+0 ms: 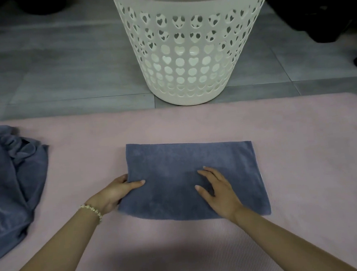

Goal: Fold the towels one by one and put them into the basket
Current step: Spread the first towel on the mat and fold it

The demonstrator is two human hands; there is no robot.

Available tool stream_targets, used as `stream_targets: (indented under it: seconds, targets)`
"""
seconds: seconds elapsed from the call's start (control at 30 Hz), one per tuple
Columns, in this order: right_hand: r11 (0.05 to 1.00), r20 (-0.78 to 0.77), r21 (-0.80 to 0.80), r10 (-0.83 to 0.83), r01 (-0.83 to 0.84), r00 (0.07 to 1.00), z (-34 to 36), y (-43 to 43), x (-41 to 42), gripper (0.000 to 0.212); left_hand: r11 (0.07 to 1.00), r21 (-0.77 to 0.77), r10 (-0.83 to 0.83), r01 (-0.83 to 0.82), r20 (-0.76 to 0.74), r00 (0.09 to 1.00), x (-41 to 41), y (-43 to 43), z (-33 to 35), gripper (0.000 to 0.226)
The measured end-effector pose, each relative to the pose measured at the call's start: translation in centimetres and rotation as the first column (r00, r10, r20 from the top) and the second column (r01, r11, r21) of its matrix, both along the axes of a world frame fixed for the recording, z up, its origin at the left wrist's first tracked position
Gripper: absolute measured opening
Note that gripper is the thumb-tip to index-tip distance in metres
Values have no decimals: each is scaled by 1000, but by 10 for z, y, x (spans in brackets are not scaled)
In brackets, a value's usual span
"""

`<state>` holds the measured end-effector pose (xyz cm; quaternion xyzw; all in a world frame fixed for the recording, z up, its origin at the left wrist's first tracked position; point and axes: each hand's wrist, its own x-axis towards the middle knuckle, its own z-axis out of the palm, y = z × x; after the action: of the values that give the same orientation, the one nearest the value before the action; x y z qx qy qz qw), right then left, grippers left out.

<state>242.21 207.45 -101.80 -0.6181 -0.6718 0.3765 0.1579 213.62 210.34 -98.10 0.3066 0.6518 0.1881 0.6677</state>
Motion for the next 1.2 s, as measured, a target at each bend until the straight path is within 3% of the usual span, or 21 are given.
stream_targets:
  seconds: [0.1,0.2,0.3,0.37,0.43,0.5,0.57,0.6,0.67,0.73,0.87,1.03,1.1,1.2]
  targets:
    - [980,-296,-144,-173,135,940,16,5,0,36,984,158,-76,79,-26,997,34,11,30,43]
    - [860,-499,-444,-471,253,727,24,17,17,34,942,305,-123,138,-68,990,83,16,42,59]
    - [684,-552,-692,-707,230,443,19,25,41,52,921,333,-238,200,77,968,129,8,45,55]
    - [603,-507,-766,-779,221,369,14,24,55,61,923,323,-260,210,118,958,142,2,34,30]
    - [571,-454,-787,-792,232,409,9,20,62,67,841,488,-182,235,-154,971,138,-2,8,22]
    - [579,-421,-771,-776,265,469,6,17,59,62,722,558,-134,409,-468,874,123,-6,-19,53]
    - [636,-412,-693,-737,341,537,4,17,48,47,646,469,-227,603,-636,738,114,-13,-41,92]
    - [672,-390,-623,-711,401,585,2,18,43,43,629,405,-274,663,-683,677,114,-18,-50,102]
    - [747,-304,-454,-642,485,704,-5,20,31,36,620,340,-283,707,-744,606,118,-24,-60,102]
    - [826,-225,-253,-557,504,800,-7,18,25,27,616,351,-247,705,-764,596,126,-27,-63,95]
    - [856,-239,46,-491,515,838,1,7,42,16,525,365,-235,768,-805,544,149,-22,-65,77]
    - [855,-152,99,-493,510,857,-3,0,90,14,418,239,-273,876,-887,372,179,-21,-68,62]
    - [851,-108,90,-509,518,854,-6,-2,99,24,419,192,-318,887,-885,341,187,-22,-67,63]
    - [835,-90,89,-536,543,839,-9,-4,106,21,411,177,-353,894,-874,335,196,-22,-69,63]
